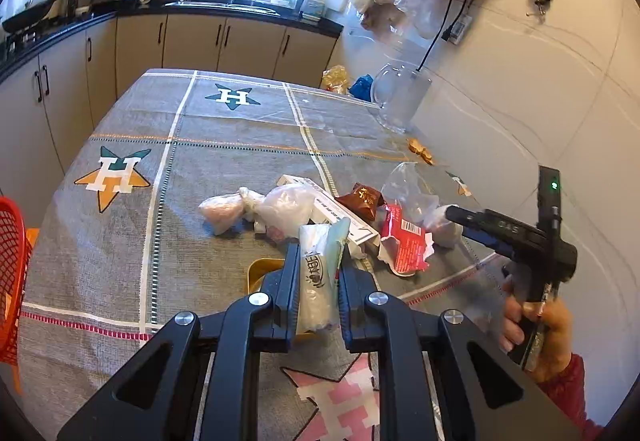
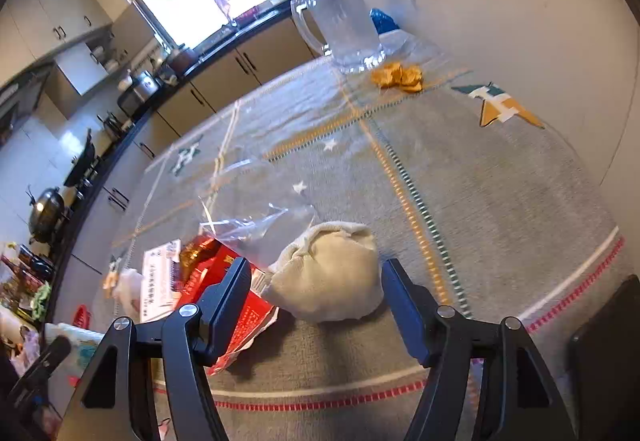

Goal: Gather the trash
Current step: 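Grasp the cloth-wrapped bundle with the right tool while the left tool holds the snack pack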

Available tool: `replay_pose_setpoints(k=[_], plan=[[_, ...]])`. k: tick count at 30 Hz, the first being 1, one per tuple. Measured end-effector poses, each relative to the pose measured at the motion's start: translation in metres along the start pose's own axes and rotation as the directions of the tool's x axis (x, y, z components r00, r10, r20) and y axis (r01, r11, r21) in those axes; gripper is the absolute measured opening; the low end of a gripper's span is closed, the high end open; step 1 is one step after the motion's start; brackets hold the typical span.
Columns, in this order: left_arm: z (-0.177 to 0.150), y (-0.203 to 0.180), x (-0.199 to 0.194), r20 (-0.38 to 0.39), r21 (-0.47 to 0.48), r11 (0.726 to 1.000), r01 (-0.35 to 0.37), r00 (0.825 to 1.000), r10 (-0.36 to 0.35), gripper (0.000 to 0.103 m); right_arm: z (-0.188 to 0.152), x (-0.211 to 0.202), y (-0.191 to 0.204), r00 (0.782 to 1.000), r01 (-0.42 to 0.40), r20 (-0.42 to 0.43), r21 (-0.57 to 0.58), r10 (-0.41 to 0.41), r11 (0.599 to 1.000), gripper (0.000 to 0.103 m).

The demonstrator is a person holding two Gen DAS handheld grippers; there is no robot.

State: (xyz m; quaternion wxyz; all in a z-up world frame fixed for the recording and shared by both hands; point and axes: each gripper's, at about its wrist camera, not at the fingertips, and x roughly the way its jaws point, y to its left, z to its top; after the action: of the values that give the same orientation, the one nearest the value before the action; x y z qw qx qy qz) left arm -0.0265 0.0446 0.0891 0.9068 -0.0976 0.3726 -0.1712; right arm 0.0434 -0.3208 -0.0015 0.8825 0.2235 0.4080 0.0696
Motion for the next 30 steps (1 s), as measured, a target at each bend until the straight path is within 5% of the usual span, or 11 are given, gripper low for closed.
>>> replay_pose_setpoints(k=[4, 6, 12, 22, 30], plan=[[-0.002, -0.005, 0.009, -0.023, 0.029, 1.0, -0.013, 1.0, 0.013, 0.016, -0.004, 0.006, 0.002, 1.0, 0.024, -0.009, -0.019, -0.025, 1.0, 0.07], [-0.005, -0.007, 0.015, -0.039, 0.042, 0.999, -0.017, 0.999, 0.018, 0.016, -0.006, 0.007, -0.001, 1.0, 0.024, -0.013, -0.013, -0.025, 1.0, 0.056], [-0.01, -0.008, 0.031, -0.062, 0.039, 0.999, -0.027, 0.998, 0.029, 0.016, -0.011, -0.004, -0.001, 1.0, 0.003, 0.004, -0.02, -0.003, 1.0, 0.044], [-0.011, -0.008, 0.008, 0.009, 0.024, 0.999, -0.023, 1.0, 0.023, 0.012, -0.031, -0.061, 0.029, 0.992, -0.054, 0.113, -0.09, 0.064, 0.994, 0.043], [-0.014, -0.001, -0.034, 0.086, 0.01, 0.999, -0.032, 0.996, 0.031, 0.012, -0.059, -0.091, 0.082, 0.977, -0.151, 0.116, -0.218, 0.179, 0.964, 0.043]])
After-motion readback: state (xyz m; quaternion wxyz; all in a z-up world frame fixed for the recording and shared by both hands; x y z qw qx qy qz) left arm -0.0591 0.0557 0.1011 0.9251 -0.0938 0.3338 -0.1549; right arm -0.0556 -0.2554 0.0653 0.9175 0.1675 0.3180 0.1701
